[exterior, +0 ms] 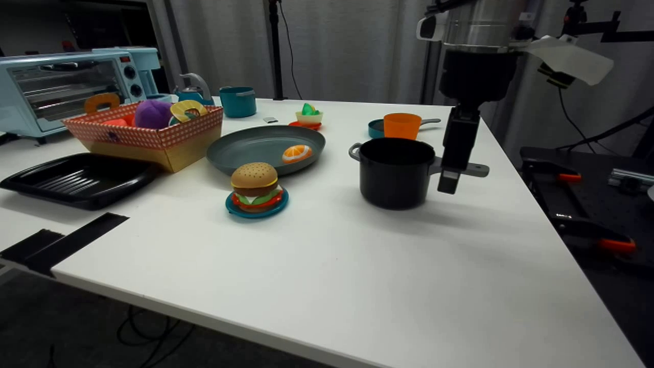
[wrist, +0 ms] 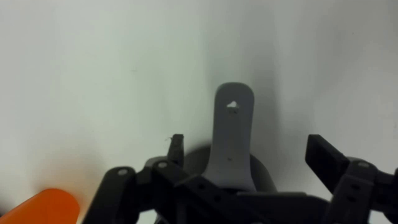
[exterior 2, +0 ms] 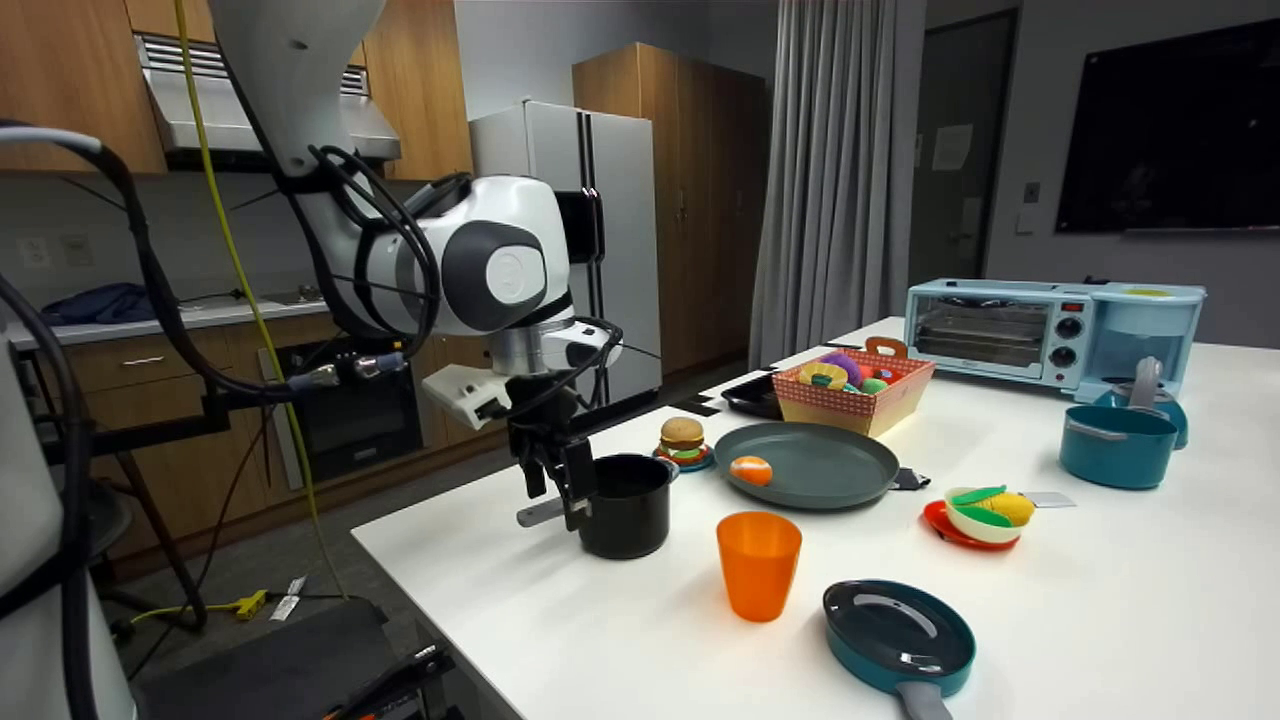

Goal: Pour the contents of the black pot into the grey plate

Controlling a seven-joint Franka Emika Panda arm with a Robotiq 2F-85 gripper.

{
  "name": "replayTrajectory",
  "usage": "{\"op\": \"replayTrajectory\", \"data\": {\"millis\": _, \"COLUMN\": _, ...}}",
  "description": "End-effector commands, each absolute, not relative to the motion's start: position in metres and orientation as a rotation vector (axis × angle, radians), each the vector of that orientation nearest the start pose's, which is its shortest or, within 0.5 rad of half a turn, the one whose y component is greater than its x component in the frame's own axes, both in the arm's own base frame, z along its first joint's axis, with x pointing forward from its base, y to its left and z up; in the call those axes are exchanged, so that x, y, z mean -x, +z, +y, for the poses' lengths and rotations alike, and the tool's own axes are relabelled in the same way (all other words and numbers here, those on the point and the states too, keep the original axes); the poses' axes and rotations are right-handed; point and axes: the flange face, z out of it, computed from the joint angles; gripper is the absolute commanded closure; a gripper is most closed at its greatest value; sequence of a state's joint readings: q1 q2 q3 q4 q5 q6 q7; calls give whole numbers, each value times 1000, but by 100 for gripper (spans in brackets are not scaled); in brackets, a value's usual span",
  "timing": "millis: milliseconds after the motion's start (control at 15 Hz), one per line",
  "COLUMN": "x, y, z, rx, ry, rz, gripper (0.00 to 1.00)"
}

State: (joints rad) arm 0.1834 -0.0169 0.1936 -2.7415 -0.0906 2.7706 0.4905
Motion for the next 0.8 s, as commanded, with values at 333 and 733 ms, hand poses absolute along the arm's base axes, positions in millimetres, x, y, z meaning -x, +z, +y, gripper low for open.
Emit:
{"op": "replayTrajectory", "data": {"millis": 333, "x": -361, "y": 248, "z": 167, "rx": 3127, "ry": -73, "rz": 85, "gripper": 0}}
{"op": "replayTrajectory", "data": {"millis": 733, "x": -356, "y": 252, "z": 166, "rx": 3146, "ry": -21, "rz": 120, "gripper": 39}}
